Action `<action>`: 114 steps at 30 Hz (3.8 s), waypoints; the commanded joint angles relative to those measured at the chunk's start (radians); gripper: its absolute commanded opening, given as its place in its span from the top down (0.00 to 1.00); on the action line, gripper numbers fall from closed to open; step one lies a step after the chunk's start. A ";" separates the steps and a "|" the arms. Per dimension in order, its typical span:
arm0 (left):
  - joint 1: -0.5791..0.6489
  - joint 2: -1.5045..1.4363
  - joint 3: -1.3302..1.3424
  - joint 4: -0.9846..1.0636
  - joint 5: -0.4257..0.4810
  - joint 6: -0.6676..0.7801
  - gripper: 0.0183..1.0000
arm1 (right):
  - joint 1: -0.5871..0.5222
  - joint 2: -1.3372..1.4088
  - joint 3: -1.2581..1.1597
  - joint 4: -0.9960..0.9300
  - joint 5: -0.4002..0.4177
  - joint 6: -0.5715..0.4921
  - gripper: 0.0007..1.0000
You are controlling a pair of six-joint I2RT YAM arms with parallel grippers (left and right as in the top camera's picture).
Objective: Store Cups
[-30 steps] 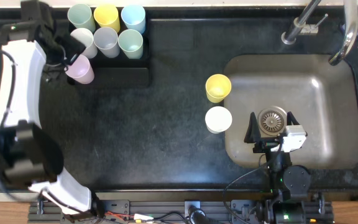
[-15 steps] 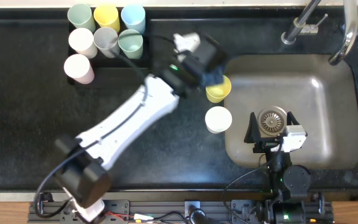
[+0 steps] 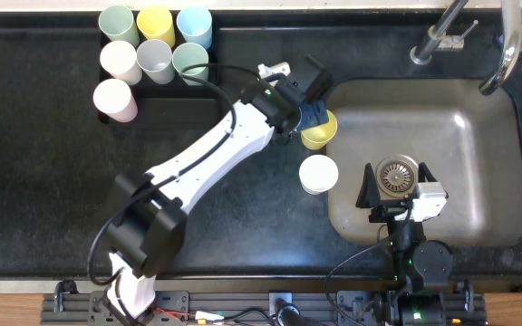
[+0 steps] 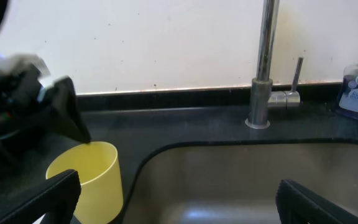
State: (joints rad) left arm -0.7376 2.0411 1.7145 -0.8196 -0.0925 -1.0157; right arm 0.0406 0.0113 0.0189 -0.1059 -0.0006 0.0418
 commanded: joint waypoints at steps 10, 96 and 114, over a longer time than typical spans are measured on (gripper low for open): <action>-0.002 0.037 0.007 0.007 0.091 -0.015 0.17 | -0.002 -0.008 -0.004 0.006 -0.007 0.006 0.00; 0.712 -0.013 0.006 -0.338 -0.014 -0.138 0.87 | -0.002 -0.008 -0.004 0.006 -0.007 0.006 0.00; 0.695 -0.286 0.006 -0.414 -0.014 -0.016 0.00 | -0.002 -0.008 -0.004 0.006 -0.007 0.006 0.00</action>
State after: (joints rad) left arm -0.0334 1.9114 1.7134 -1.1942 -0.0875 -1.1011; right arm 0.0406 0.0113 0.0189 -0.1059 -0.0006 0.0422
